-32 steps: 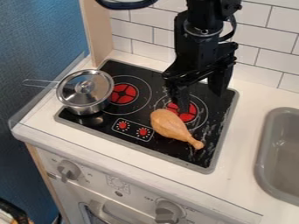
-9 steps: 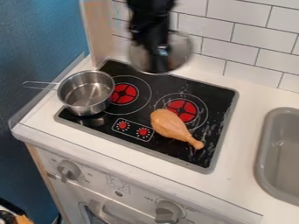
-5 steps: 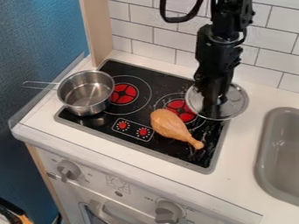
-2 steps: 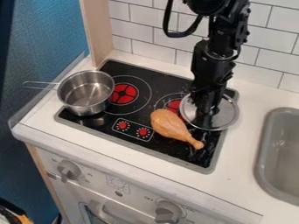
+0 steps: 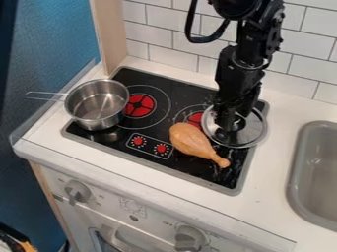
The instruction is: Open the pot
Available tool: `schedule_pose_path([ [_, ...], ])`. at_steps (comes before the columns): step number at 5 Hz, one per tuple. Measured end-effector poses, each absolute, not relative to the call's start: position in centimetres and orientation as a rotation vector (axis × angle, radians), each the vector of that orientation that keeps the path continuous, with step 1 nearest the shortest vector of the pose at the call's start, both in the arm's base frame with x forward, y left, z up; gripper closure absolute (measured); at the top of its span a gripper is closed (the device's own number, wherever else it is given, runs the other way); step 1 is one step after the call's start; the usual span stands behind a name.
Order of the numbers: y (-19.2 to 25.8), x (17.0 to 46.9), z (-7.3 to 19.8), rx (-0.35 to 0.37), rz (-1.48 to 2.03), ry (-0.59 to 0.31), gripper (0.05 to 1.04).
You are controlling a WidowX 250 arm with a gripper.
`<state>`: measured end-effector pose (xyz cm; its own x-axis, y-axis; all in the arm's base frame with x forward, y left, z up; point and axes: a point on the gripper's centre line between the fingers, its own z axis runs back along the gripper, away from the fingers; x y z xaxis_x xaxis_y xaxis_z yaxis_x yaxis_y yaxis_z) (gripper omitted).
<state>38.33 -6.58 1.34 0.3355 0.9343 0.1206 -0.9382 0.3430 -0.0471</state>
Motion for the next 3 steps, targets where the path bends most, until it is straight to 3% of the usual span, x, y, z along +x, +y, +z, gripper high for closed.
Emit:
schedule_pose_path([
  [1, -6.6, 38.4, 2.1, 0.020, 1.221, -0.147, 0.072],
  [3, -6.7, 38.2, 6.6, -0.016, 1.228, -0.154, 0.082],
])
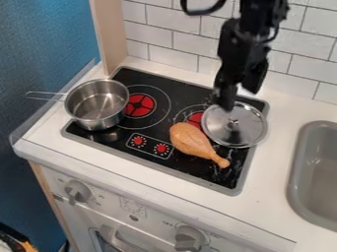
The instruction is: Open the pot
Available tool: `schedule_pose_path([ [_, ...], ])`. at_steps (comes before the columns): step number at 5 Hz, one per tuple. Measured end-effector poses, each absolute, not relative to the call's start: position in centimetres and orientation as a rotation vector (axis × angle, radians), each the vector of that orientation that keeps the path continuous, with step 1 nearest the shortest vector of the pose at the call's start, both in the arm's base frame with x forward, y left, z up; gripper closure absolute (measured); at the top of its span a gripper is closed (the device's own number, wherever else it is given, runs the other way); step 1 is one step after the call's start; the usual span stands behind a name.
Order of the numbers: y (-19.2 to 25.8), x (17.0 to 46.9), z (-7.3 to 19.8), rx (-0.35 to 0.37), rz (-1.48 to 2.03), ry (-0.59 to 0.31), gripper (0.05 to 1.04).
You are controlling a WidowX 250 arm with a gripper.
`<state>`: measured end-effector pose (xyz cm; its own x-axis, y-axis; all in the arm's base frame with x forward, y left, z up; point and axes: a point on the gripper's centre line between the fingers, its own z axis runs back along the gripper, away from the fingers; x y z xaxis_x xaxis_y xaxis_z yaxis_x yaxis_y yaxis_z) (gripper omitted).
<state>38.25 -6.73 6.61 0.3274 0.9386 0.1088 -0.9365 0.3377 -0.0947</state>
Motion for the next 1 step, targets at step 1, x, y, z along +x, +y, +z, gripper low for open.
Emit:
schedule_pose_path([
  [1, -6.06, 37.88, 9.48, -0.041, 1.227, -0.174, 0.082],
])
